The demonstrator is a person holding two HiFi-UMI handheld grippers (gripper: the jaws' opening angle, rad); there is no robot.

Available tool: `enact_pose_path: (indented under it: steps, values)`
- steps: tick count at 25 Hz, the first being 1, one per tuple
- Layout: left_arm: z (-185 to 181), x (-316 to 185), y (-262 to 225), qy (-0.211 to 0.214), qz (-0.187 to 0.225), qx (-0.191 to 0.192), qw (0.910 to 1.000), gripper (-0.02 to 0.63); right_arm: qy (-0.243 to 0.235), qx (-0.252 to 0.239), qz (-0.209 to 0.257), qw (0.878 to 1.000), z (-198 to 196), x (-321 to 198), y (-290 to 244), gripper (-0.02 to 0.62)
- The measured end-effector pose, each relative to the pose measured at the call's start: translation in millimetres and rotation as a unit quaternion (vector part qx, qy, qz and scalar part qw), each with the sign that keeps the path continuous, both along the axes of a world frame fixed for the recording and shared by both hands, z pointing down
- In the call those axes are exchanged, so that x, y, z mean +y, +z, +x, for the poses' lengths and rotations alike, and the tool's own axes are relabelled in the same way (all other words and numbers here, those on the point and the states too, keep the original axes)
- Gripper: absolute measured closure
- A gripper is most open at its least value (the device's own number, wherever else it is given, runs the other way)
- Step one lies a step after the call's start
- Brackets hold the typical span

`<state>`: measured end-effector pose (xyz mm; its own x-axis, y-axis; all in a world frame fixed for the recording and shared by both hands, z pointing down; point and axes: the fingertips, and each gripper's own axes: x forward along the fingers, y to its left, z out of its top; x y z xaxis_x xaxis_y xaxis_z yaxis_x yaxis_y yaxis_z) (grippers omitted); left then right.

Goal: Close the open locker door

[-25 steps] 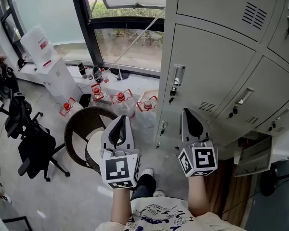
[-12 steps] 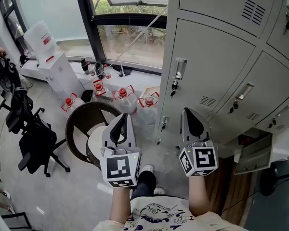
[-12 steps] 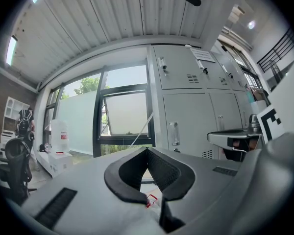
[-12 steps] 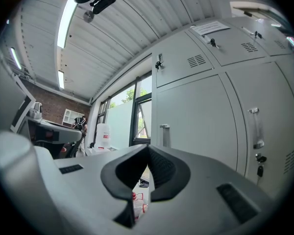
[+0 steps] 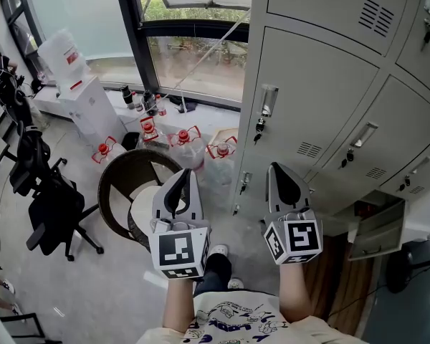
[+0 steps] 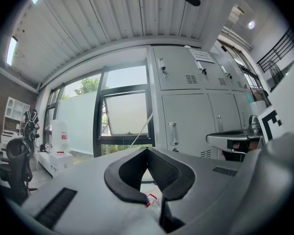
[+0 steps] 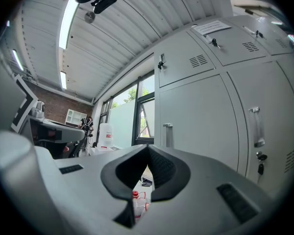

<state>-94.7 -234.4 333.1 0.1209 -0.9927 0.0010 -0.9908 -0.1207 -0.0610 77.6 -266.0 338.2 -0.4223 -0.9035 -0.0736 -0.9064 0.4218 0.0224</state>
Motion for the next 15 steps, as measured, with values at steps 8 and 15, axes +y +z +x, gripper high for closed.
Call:
enact_pose_path:
  steps: [8, 15]
  values:
    - [-2.9, 1.8, 1.4, -0.006, 0.0, 0.004, 1.0, 0.603, 0.0, -0.002, 0.0, 1.0, -1.2, 0.8, -0.3, 0.6]
    - [-1.7, 1.8, 0.1, -0.007, 0.002, 0.008, 0.9999, 0.603, 0.003, -0.003, 0.001, 1.0, 2.0, 1.2, -1.1, 0.6]
